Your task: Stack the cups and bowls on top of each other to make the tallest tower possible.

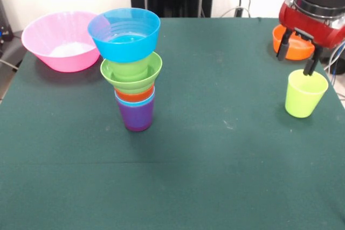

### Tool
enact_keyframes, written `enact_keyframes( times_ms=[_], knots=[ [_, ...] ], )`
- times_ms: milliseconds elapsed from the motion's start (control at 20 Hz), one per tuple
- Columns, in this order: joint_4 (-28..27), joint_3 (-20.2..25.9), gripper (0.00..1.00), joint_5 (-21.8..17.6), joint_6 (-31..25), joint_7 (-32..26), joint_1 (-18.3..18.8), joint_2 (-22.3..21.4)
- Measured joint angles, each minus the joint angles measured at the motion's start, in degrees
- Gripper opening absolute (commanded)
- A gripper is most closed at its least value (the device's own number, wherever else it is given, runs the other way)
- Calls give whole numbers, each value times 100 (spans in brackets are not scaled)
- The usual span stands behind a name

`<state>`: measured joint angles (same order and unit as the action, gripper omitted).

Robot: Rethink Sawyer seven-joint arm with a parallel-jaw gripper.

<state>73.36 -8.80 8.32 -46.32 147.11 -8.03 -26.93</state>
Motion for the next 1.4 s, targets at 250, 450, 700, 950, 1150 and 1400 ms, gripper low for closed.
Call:
enact_keyframes(
  times_ms=[250,450,700,950,1150,1400],
  knots=[
    [0,1,100,0,193,0,-73,135],
    [1,1,100,1,376,0,-154,230],
    [35,2,100,1,621,0,-296,363],
    [194,2,100,4,698,0,-420,410],
    [388,2,100,2,698,0,-465,403],
    [656,2,100,5,699,0,-485,353]
  ],
)
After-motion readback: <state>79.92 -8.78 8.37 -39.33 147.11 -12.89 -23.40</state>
